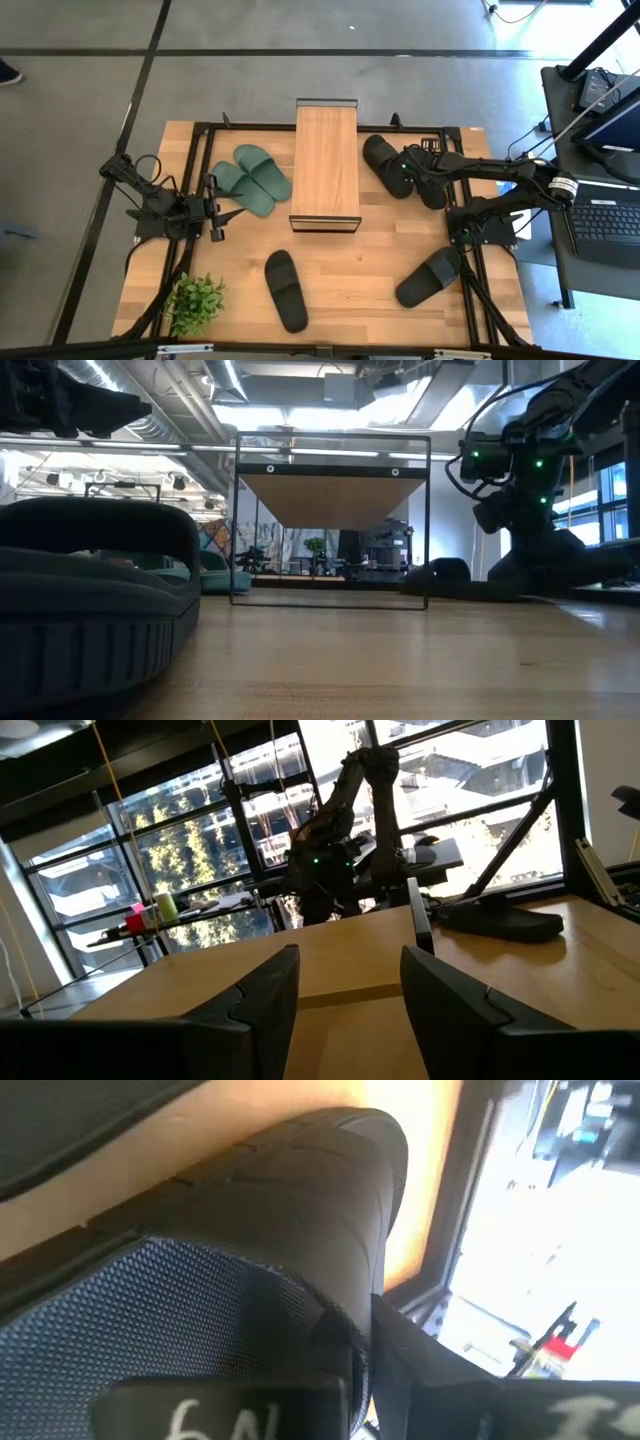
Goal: Pick and place slides into the shelf
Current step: Put the black slide on the shelf
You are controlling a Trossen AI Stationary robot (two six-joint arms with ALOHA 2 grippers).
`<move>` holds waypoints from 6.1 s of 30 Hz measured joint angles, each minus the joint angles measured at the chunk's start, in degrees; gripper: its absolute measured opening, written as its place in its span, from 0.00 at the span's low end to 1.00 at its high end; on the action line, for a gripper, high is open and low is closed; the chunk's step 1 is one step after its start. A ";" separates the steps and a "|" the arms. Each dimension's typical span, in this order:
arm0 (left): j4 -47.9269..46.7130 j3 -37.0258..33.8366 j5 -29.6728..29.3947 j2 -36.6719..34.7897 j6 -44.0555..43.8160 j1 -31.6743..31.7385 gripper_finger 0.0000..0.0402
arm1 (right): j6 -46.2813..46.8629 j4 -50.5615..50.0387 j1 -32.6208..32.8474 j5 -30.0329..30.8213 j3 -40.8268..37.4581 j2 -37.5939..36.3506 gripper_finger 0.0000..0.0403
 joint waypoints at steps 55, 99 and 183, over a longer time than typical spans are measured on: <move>0.04 0.00 0.02 0.00 0.00 -0.01 0.42 | -13.40 23.87 9.90 -13.69 44.78 8.06 0.04; 0.07 0.02 -1.21 0.01 10.97 -0.01 0.42 | -61.53 41.80 -3.53 -52.21 44.76 18.60 0.04; 0.04 0.00 -7.50 0.02 10.77 -0.02 0.42 | -63.71 34.87 -8.61 -58.24 55.10 38.69 0.14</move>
